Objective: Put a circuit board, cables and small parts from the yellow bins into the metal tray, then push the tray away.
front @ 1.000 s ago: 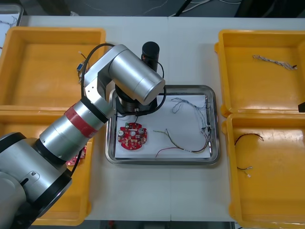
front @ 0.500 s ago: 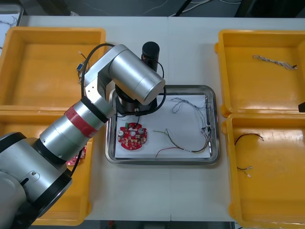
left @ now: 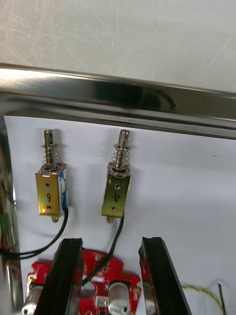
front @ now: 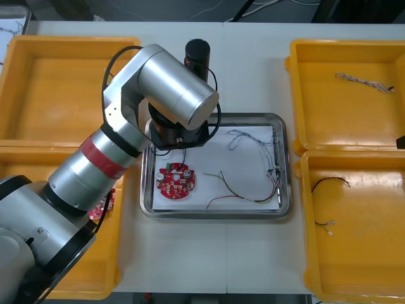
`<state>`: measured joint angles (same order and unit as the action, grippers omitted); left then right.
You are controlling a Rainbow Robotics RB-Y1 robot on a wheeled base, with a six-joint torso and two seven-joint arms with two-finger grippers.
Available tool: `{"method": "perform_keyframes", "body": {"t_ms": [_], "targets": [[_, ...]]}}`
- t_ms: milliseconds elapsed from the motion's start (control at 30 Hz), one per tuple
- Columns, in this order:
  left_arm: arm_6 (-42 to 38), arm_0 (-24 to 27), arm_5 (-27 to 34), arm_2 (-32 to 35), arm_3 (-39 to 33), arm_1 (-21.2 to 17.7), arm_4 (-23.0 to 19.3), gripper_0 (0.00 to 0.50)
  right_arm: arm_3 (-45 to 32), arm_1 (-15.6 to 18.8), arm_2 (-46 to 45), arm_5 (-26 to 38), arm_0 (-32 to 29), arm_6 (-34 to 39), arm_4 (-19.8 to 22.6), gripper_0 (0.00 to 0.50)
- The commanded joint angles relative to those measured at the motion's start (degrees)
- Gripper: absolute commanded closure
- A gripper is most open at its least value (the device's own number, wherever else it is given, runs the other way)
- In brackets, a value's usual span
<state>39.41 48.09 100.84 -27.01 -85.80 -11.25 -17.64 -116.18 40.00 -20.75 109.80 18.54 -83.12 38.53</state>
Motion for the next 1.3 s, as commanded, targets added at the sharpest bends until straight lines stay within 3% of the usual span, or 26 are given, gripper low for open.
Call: {"method": "perform_keyframes", "body": {"t_ms": [33, 233, 533, 733, 967, 1300], "targets": [[1.37, 2.53, 3.75, 4.6, -6.05, 1.14, -1.43, 0.161, -1.85, -0.54, -2.01, 0.2, -0.61, 2.78, -0.47, 0.0], [5.94, 2.44, 9.16, 10.75, -11.67, 0.0, -2.22, 0.151, -1.85, -0.54, -2.01, 0.2, -0.61, 2.78, -0.47, 0.0], [20.0, -0.46, 9.16, 20.33, -17.12, -6.15, -4.24, 0.151, -1.85, -0.54, -2.01, 0.2, -0.61, 2.78, -0.47, 0.0], [25.54, -3.09, 9.16, 25.78, -17.91, -12.04, -9.95, 0.15, -1.85, -0.54, -2.01, 0.2, -0.61, 2.78, -0.47, 0.0], [30.11, -7.84, 9.16, 30.18, -19.06, -19.07, -16.11, 0.102, -1.85, -0.54, -2.01, 0.2, -0.61, 2.78, -0.47, 0.0], [25.98, -11.62, 9.16, 32.2, -22.48, -28.12, -25.6, 0.102, -4.4, 2.27, 0.36, 0.2, 0.62, 3.31, 5.24, 0.0]]}}
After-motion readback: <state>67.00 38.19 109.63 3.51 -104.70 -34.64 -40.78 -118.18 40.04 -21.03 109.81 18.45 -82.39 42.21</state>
